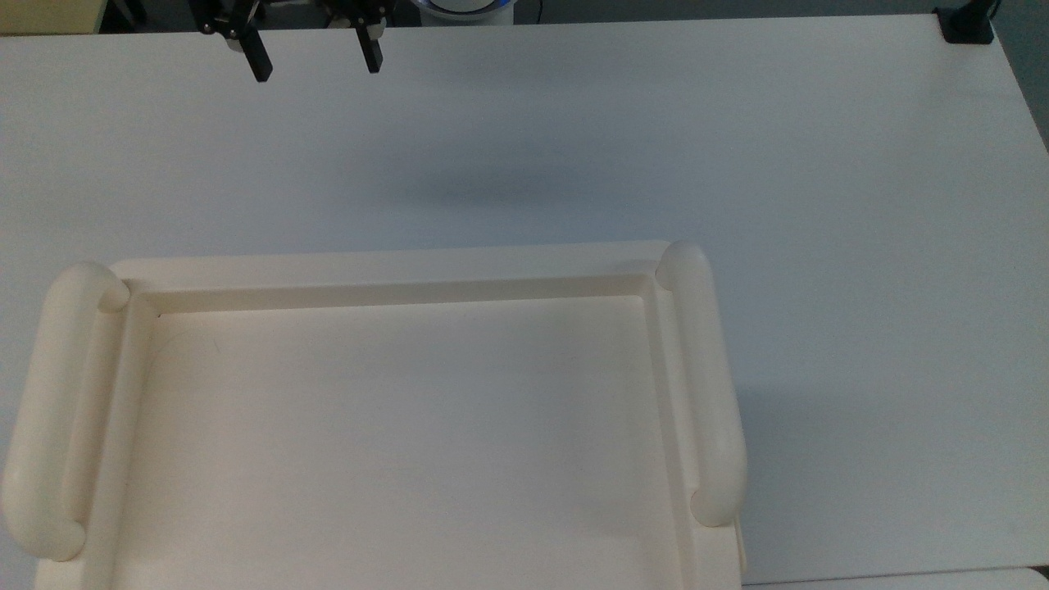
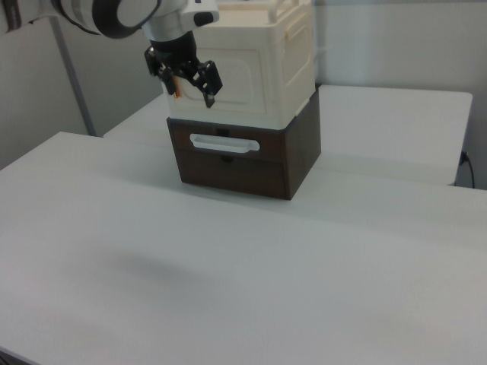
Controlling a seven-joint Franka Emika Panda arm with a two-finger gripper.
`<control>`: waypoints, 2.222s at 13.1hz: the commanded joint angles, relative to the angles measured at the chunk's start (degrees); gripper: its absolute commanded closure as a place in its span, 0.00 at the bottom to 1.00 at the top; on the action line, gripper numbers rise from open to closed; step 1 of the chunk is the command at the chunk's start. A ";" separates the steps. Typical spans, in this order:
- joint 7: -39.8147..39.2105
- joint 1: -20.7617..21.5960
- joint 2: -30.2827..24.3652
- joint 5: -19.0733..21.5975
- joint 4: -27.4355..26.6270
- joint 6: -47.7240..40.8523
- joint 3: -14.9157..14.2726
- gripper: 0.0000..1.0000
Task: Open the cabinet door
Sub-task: 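Raise the gripper up to the orange tab on the cabinet door edge, then grip the door edge by the orange tab with the gripper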
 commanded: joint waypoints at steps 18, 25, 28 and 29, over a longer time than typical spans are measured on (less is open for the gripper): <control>27.84 17.99 18.15 -16.63 5.68 36.80 -0.50 0.16; 34.43 19.13 19.47 -21.99 5.94 39.09 -0.50 0.58; 36.11 19.65 19.30 -23.23 5.68 38.92 -0.58 0.88; 36.03 19.66 19.21 -23.23 5.59 38.92 -0.67 0.96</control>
